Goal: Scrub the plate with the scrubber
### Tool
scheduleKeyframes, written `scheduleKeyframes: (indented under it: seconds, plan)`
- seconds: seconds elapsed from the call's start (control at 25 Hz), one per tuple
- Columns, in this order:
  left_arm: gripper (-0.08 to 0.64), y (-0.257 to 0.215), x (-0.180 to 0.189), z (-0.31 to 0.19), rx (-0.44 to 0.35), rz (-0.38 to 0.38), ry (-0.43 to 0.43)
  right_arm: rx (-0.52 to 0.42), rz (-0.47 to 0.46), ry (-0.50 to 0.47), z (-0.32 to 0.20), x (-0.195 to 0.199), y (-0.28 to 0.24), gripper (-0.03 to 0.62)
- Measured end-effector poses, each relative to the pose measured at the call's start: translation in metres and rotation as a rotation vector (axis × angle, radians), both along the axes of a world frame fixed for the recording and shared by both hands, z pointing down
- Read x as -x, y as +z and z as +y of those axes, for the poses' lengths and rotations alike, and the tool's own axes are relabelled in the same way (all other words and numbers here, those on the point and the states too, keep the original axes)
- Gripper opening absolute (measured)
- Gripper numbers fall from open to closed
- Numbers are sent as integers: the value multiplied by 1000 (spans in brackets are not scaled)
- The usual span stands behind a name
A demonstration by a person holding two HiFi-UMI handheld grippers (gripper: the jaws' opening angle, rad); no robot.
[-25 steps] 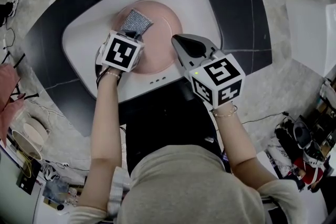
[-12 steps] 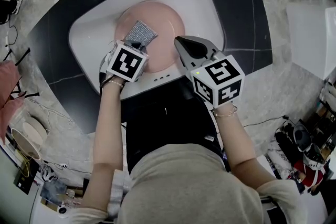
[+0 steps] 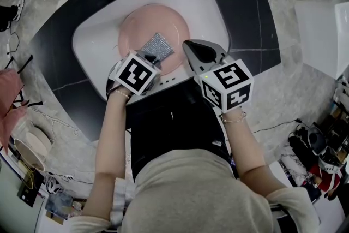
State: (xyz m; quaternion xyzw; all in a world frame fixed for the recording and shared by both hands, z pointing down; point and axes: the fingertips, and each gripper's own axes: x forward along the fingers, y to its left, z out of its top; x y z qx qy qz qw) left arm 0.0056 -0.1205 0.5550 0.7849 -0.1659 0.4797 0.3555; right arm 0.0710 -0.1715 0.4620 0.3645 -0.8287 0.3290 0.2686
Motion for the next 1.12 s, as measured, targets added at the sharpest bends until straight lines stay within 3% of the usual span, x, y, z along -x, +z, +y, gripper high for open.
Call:
scheduleKeyframes:
  seconds: [0.2, 0.36, 0.6, 1.12]
  plan:
    - [63, -3, -22, 5, -1, 27, 63, 2, 1, 20, 2, -6, 1, 6]
    - [63, -1, -30, 1, 6, 34, 64, 6, 2, 32, 3, -10, 3, 6]
    - [63, -1, -45, -10, 49, 97, 14, 13, -4, 46, 3, -12, 4, 6]
    - [63, 12, -49, -60, 6, 111, -102, 20, -5, 18, -7, -10, 5, 6]
